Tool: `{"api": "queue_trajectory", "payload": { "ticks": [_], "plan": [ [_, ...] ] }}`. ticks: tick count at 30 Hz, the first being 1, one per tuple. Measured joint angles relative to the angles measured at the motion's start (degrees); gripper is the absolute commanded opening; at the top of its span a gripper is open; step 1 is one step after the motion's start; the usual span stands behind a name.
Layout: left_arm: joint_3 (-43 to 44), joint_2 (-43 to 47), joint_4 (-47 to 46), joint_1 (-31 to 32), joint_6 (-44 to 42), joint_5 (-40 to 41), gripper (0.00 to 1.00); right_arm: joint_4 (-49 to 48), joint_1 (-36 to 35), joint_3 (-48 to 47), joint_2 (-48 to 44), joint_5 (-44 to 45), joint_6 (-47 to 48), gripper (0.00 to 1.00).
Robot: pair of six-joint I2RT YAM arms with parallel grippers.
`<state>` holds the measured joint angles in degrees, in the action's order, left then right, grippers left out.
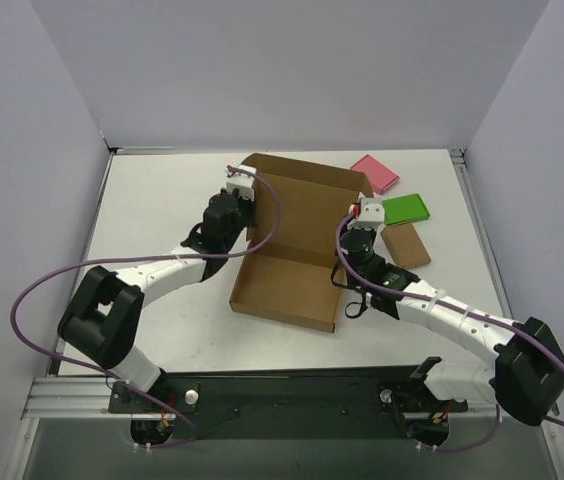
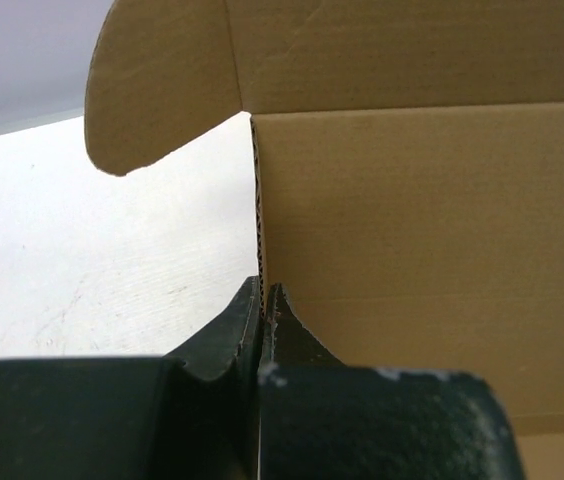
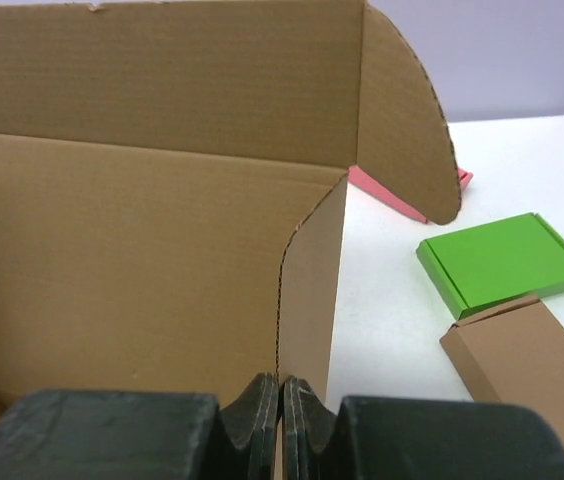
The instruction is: Fold the paper box
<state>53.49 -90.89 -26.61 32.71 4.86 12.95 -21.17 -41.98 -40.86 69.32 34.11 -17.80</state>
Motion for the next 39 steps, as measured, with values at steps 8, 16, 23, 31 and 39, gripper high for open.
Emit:
{"api": "queue_trajectory", "payload": {
  "ticks": [8,16,23,31,39],
  "plan": [
    [-7.5,4.2,-7.5,3.3,2.2,7.0,0.0,-6.9,-8.0,5.4,-0.2,10.9,1.3,0.0],
    [-15.3,9.4,-12.8,6.9,4.6,11.1,0.0,-7.5,-13.1,10.2,-5.2,16.3,0.1,0.0],
    [-22.0,12.3,-20.3,11.2,7.2,16.6,0.0,-6.5,-17.6,12.5,-7.7,21.3,-2.6,0.0],
    [-27.3,13.9,-26.9,15.9,9.8,22.6,0.0,-1.2,-24.3,13.2,-8.8,29.2,-8.2,0.0],
    [-33.0,14.3,-28.0,21.9,13.2,27.4,0.0,14.1,-29.5,13.4,-9.4,33.1,-18.6,0.01]
  ]
}}
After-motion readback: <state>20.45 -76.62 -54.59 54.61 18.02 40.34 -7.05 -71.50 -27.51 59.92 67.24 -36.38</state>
